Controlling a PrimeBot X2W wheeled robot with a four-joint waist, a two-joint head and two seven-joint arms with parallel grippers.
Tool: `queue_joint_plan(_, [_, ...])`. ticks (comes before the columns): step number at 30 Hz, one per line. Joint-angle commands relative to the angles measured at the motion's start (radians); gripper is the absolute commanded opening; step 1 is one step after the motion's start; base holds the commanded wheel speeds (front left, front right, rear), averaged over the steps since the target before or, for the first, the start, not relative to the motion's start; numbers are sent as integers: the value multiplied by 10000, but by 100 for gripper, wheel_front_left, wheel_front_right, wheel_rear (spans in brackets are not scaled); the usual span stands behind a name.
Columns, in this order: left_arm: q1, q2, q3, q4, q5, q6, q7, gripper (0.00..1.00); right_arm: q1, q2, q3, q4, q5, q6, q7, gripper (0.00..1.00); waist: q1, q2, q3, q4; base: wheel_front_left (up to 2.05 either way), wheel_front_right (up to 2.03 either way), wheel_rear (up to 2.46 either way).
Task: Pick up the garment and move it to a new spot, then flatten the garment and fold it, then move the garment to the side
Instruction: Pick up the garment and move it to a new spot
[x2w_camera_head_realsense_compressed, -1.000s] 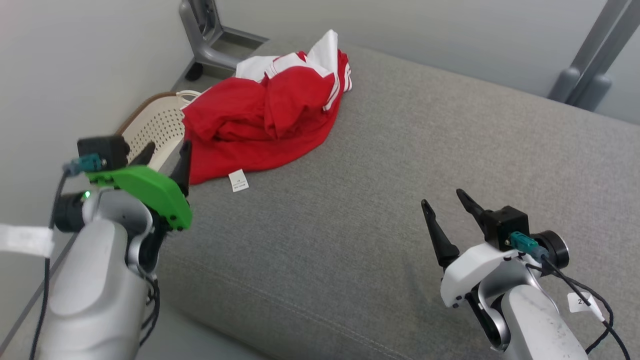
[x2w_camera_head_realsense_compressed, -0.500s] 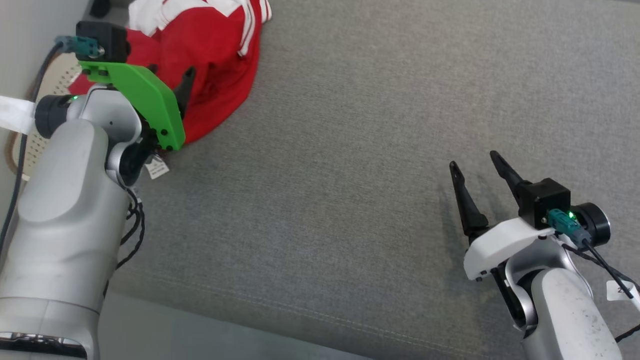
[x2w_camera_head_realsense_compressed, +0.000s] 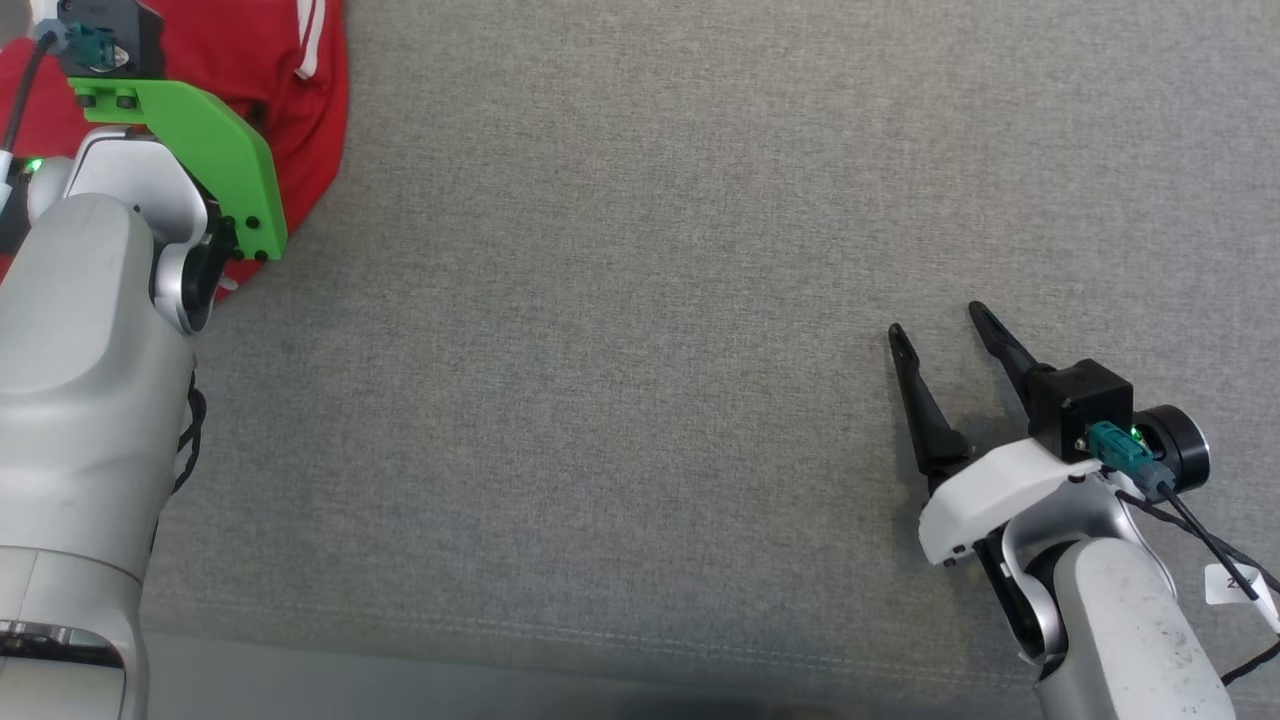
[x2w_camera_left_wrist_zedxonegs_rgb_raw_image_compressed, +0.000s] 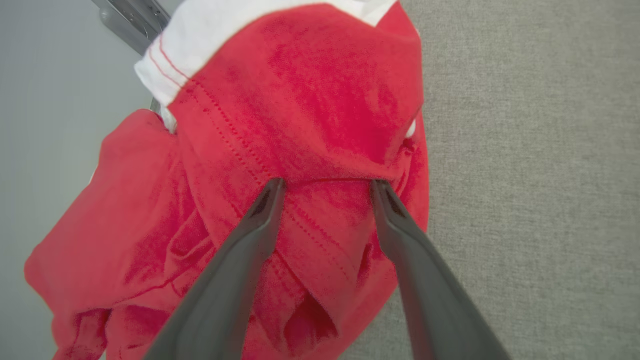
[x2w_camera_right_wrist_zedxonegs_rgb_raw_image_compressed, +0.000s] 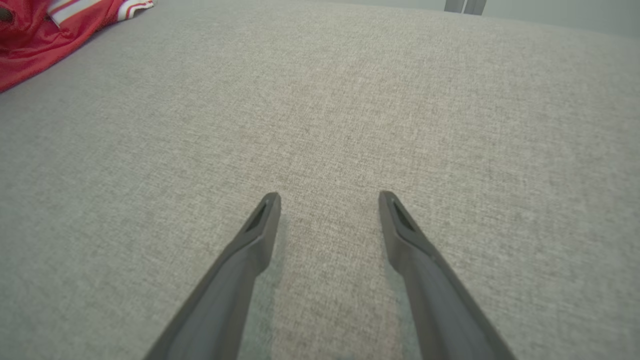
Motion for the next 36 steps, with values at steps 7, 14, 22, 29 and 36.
queue_joint_plan(7, [-97,-28,-21,348,62,62,-568,0,157,-7,18,472,313,-6,-300,100,-2,-1,-679,-235,0,0,0])
queue_joint_plan(14, [138,43,-131,510,76,21,-823,0,404,-11,116,1047,670,-6,-614,100,-2,-1,-1887,-550,0,0,0])
queue_joint_plan(22, [90,91,-292,247,103,-169,-1071,0,870,-9,272,1777,1190,-6,-981,100,-2,-1,-3357,-1084,0,0,0])
queue_joint_plan(29, [-354,-292,-386,-557,70,-124,-1491,0,1186,-13,288,2208,1463,-6,-1199,100,-2,-1,-4174,-2024,0,0,0])
queue_joint_plan(36, [-657,-771,-501,-1319,36,-181,-1986,0,1274,-11,289,2354,1467,-6,-1261,100,-2,-1,-4277,-3202,0,0,0])
